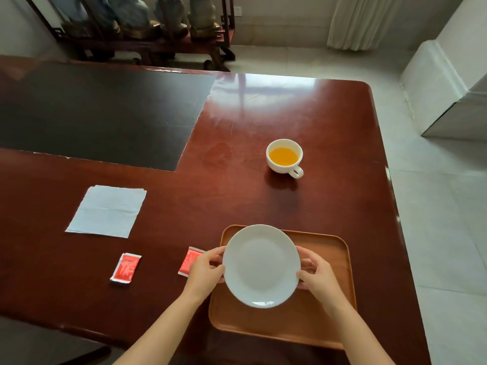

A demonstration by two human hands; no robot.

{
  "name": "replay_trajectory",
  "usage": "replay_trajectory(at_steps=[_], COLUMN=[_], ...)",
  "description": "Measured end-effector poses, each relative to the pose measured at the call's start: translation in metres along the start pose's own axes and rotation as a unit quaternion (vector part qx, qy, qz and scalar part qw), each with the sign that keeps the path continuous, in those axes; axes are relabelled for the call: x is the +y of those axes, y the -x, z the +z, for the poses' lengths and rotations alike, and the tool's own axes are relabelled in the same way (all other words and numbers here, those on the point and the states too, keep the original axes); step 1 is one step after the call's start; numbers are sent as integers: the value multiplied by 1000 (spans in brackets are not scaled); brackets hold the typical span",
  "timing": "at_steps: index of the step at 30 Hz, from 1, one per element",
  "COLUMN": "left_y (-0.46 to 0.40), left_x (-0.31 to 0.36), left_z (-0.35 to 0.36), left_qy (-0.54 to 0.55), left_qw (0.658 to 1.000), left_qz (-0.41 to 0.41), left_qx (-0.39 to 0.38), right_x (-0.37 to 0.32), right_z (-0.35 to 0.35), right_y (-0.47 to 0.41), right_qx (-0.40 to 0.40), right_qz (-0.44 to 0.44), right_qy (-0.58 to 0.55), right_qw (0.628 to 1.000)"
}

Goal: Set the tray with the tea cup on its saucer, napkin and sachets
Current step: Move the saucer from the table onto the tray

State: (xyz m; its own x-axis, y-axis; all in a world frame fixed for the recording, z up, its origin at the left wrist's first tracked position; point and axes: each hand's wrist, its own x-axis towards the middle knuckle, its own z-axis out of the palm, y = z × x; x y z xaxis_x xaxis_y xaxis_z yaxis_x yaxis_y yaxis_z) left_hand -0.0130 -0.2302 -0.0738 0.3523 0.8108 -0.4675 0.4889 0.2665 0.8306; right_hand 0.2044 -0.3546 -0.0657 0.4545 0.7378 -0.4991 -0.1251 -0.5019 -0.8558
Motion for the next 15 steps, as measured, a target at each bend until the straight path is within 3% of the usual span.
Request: replay_trajectory(at_steps=[15], left_y=[-2], left_x=[1], left_z=[7], left_qy=[-110], left_qw=[993], left_qz=[49], left_qx=[12], right_x=[11], right_z=[-2], right_y=[-9], right_qx=[26], right_qz=[-10], right_qy=[134], right_qw=[991])
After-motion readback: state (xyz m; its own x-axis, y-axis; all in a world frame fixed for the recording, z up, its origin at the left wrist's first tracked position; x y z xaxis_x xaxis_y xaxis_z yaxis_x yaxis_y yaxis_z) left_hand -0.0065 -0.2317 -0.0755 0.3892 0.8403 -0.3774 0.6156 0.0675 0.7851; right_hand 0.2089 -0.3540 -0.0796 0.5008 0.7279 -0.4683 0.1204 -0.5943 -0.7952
